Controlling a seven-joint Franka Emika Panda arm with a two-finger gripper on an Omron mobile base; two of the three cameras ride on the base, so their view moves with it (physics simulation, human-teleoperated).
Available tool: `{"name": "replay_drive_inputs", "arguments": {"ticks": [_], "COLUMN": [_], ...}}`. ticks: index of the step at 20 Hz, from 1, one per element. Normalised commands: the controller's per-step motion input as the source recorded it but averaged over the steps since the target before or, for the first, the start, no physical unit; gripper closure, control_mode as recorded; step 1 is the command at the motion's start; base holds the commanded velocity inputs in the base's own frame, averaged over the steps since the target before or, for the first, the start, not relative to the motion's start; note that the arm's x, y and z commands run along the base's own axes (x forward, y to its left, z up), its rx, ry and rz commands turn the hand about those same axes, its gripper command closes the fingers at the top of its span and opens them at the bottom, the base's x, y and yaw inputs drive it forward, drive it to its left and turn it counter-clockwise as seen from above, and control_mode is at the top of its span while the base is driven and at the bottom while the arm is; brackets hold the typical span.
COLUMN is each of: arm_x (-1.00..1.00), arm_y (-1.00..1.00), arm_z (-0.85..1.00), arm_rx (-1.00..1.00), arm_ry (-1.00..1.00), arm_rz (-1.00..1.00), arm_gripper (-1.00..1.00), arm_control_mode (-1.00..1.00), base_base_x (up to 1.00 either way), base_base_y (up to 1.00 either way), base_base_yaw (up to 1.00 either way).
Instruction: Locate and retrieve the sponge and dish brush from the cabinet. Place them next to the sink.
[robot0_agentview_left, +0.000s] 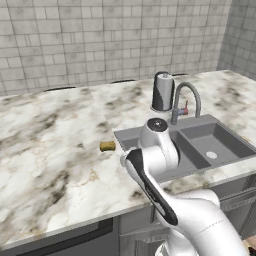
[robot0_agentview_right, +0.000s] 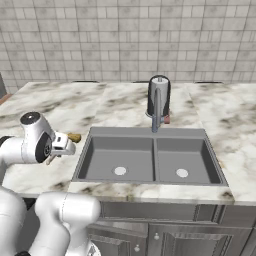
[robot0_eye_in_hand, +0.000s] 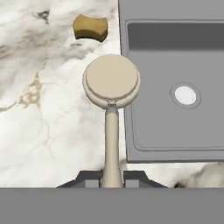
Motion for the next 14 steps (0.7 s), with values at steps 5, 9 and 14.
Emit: {"name": "replay_drive_inputs", "arguments": {"ticks": [5,9,14], "arm_x": [0.63,0.58,0.53], "arm_y": [0.06,0.11,0.19], "arm_z": [-0.5,-0.5,-0.43], "arm_rx": [0.0,0.0,-0.02], "arm_ry": [0.1,0.07,0.0], "arm_rz": [-0.06,-0.05,-0.03], "arm_gripper": [1.0,1.0,1.0], "arm_control_mode": [-1.0,-1.0,-1.0], "base_base_x": [0.0,0.0,0.0], "base_base_y": [0.0,0.0,0.0], "base_base_yaw": [0.0,0.0,0.0]}}
